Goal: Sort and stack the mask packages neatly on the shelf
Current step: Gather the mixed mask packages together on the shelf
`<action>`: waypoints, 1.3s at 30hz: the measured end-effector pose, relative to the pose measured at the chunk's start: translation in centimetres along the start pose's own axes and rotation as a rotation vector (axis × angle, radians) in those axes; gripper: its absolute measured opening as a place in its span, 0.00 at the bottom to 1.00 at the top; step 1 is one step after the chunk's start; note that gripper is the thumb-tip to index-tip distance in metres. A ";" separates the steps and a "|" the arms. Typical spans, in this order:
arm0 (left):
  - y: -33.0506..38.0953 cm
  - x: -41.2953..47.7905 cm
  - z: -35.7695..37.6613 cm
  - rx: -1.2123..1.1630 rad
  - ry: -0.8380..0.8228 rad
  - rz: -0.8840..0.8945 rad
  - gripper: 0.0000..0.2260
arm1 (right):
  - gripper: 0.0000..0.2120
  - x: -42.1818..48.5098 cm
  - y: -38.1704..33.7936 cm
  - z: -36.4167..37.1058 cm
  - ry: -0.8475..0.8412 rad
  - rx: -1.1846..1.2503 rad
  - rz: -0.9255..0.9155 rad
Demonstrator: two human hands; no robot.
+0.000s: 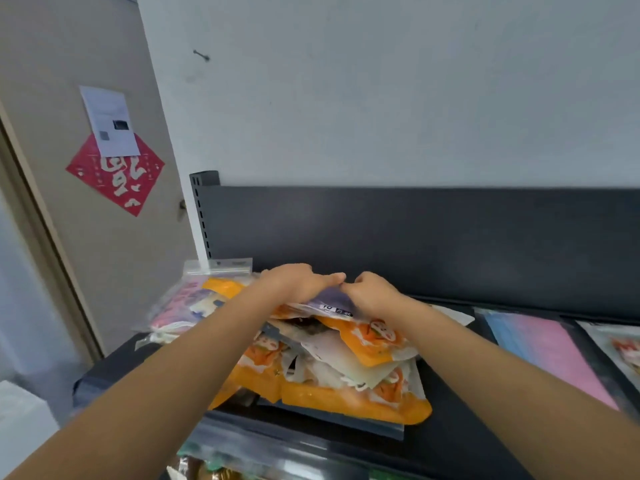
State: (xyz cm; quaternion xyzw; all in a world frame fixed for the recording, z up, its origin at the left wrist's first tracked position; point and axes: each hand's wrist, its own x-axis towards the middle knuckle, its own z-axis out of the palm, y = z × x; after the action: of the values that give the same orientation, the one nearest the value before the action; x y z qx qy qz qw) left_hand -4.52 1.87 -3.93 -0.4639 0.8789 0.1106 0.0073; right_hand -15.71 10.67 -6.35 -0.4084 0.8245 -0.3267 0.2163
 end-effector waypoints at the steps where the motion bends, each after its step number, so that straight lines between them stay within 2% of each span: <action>1: -0.2 0.4 0.0 -0.007 -0.008 0.006 0.44 | 0.19 0.1 -0.2 0.1 0.030 0.035 0.022; 3: -0.7 0.9 0.1 -0.029 -0.027 0.033 0.45 | 0.18 -0.1 -0.9 0.6 0.081 0.166 0.081; 6: -1.6 1.8 -0.1 -0.142 -0.066 0.115 0.47 | 0.30 -0.7 -2.5 1.1 0.154 0.420 0.116; 8: -2.1 2.0 -0.5 -0.154 -0.076 0.163 0.45 | 0.30 -1.3 -3.5 1.5 0.215 0.416 0.113; 10: -2.4 1.9 -0.7 -0.127 -0.095 0.217 0.42 | 0.26 -1.9 -4.1 2.1 0.283 0.314 0.137; 12: -2.8 1.4 -0.6 -0.122 -0.123 0.259 0.41 | 0.16 -2.5 -4.5 2.5 0.285 0.306 0.186; 14: -3.2 1.4 -0.5 -0.136 -0.135 0.298 0.42 | 0.08 -3.1 -4.9 2.4 0.230 0.431 0.261; 18: -3.9 1.2 -0.7 -0.236 -0.167 0.344 0.47 | 0.08 -4.0 -5.3 1.5 0.256 0.704 0.361; 20: -4.2 1.0 -0.6 -0.265 -0.157 0.340 0.44 | 0.08 -4.3 -5.6 1.6 0.283 0.680 0.367; 23: -4.4 0.7 -0.2 -0.280 -0.148 0.367 0.44 | 0.17 -4.5 -6.1 1.5 0.284 0.491 0.365; 25: -4.4 0.5 0.1 -0.295 -0.159 0.402 0.46 | 0.17 -5.1 -6.5 1.1 0.252 0.348 0.349; 28: -4.0 0.3 0.3 -0.219 -0.133 0.418 0.43 | 0.19 -5.2 -6.4 0.7 0.234 0.244 0.352; 34: -4.0 -0.2 0.5 -0.081 -0.071 0.404 0.41 | 0.24 -4.5 -5.9 0.9 0.200 0.427 0.329; 37: -3.9 -0.6 0.4 -0.042 -0.075 0.411 0.44 | 0.25 -4.8 -5.6 0.3 0.170 0.440 0.371; 39: -4.0 -0.6 0.3 -0.051 -0.079 0.416 0.44 | 0.26 -5.2 -5.2 -0.4 0.160 0.432 0.468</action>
State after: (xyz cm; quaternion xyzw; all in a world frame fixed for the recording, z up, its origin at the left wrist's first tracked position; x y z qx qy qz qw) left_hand -0.92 0.20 -4.87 -0.2678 0.9517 0.1499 0.0072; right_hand -10.24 12.68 -1.90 -0.1258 0.8218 -0.4667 0.3018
